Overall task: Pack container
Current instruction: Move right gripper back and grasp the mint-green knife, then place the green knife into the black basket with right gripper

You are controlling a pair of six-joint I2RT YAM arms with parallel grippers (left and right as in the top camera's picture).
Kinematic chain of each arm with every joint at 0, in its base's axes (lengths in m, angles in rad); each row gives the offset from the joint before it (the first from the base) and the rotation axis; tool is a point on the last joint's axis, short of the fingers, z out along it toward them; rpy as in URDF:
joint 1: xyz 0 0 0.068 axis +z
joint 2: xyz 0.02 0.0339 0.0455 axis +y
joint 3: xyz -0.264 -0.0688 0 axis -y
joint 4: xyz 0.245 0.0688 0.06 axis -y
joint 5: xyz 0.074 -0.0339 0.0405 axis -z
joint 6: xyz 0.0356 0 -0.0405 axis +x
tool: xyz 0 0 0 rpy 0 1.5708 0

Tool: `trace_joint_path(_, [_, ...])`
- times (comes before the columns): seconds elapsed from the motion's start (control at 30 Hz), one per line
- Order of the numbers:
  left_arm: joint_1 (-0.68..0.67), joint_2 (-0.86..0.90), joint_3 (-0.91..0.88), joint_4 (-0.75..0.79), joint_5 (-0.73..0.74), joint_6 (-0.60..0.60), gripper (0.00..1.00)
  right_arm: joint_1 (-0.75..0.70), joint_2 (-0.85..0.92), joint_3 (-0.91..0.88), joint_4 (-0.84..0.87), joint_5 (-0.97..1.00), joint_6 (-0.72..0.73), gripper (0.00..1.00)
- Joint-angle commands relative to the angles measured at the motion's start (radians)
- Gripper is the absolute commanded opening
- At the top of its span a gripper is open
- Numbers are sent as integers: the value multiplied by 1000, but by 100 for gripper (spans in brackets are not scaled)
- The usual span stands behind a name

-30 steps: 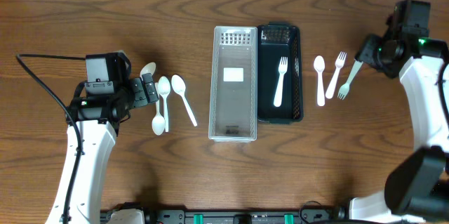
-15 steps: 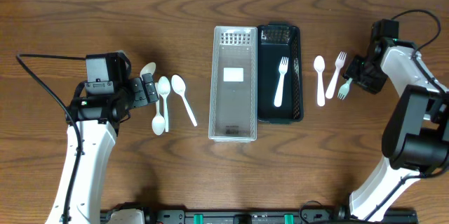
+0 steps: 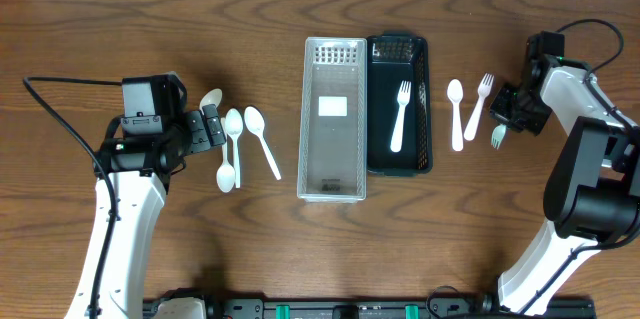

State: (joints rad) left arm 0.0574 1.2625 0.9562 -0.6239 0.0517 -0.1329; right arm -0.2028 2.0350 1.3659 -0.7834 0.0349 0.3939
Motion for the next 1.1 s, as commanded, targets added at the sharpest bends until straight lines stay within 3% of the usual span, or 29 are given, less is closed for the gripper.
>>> trace_joint_path(0.0, [5,8,18,-1,-11,9,98,2,10,-8,-6,3,-6,1])
trace_joint_path(0.2, [5,8,18,-1,-11,9,98,17,-97,27,-43,-16,-39,1])
trace_joint_path(0.3, [5,8,18,-1,-11,9,98,59,-220,48,-41,-133,-82,1])
trace_joint_path(0.5, [5,8,18,-1,-11,9,98,258,-421,55,14,-227,-95,1])
trace_joint_path(0.77, [5,8,18,-1,-11,9,98,514,-306,32,39,-103,-59,1])
trace_joint_path(0.9, [5,8,18,-1,-11,9,98,564,-201,33,52,-89,-47,2])
trace_joint_path(0.93, [5,8,18,-1,-11,9,98,568,-192,33,55,-93,-47,11])
trace_joint_path(0.97, [5,8,18,-1,-11,9,98,570,-190,33,59,-98,-47,36])
trace_joint_path(1.0, [5,8,18,-1,-11,9,98,570,-193,37,62,-99,-53,50])
trace_joint_path(1.07, [5,8,18,-1,-11,9,98,563,-217,60,61,-97,-91,60])
